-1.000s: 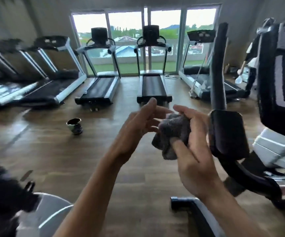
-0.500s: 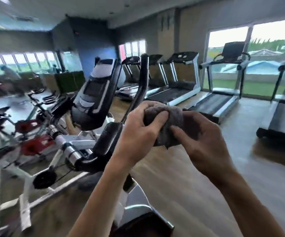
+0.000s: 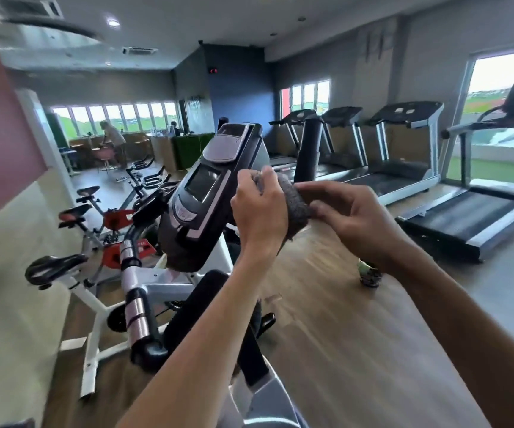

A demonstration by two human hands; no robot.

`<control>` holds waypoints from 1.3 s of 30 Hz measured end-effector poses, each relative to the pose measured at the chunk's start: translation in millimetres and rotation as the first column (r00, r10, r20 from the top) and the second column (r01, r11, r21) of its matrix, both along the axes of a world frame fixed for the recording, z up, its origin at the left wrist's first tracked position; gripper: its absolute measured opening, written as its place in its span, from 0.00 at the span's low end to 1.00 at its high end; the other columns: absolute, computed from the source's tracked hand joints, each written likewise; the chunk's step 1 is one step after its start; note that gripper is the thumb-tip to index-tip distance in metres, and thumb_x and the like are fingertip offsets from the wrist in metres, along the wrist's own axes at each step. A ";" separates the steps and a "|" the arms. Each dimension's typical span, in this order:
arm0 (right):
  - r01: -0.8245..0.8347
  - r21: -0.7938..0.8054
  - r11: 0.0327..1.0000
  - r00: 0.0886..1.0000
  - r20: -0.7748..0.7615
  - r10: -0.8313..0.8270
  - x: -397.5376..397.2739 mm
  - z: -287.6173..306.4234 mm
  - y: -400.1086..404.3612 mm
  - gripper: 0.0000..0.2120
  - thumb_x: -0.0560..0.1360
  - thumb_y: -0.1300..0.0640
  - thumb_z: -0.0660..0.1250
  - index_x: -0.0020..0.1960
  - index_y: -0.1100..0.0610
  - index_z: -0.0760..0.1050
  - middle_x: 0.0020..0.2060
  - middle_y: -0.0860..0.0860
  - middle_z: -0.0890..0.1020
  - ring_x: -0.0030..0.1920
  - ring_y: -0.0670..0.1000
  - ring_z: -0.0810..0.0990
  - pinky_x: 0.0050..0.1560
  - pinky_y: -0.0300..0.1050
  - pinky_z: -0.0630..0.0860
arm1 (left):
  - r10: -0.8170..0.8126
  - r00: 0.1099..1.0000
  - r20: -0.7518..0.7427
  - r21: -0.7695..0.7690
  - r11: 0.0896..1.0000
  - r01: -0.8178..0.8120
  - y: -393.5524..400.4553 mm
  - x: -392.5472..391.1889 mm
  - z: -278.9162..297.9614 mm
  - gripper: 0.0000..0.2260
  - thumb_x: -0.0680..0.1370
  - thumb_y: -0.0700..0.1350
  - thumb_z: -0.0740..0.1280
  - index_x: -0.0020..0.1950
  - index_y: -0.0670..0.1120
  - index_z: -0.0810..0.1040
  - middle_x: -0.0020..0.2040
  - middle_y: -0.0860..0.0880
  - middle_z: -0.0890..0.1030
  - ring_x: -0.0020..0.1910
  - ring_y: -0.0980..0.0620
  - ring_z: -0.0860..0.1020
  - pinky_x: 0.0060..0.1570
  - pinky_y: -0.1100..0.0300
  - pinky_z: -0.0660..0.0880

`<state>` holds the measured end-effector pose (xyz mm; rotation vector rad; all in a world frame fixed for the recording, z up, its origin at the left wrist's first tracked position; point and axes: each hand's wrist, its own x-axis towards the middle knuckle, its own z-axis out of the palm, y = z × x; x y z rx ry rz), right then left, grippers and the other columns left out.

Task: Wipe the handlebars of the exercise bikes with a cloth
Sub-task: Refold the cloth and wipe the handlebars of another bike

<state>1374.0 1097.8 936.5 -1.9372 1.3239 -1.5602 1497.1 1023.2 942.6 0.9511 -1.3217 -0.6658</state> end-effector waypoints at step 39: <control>-0.302 -0.144 0.942 0.904 -0.358 0.235 -123.8 65.5 -158.7 0.44 0.62 0.64 0.51 0.78 0.53 0.67 0.70 0.48 0.76 0.71 0.47 0.72 0.75 0.48 0.69 | 0.500 0.783 0.371 -0.270 0.864 -0.424 -60.4 -100.9 -4.0 0.19 0.82 0.55 0.55 0.32 0.51 0.67 0.34 0.52 0.72 0.36 0.46 0.75 0.36 0.54 0.66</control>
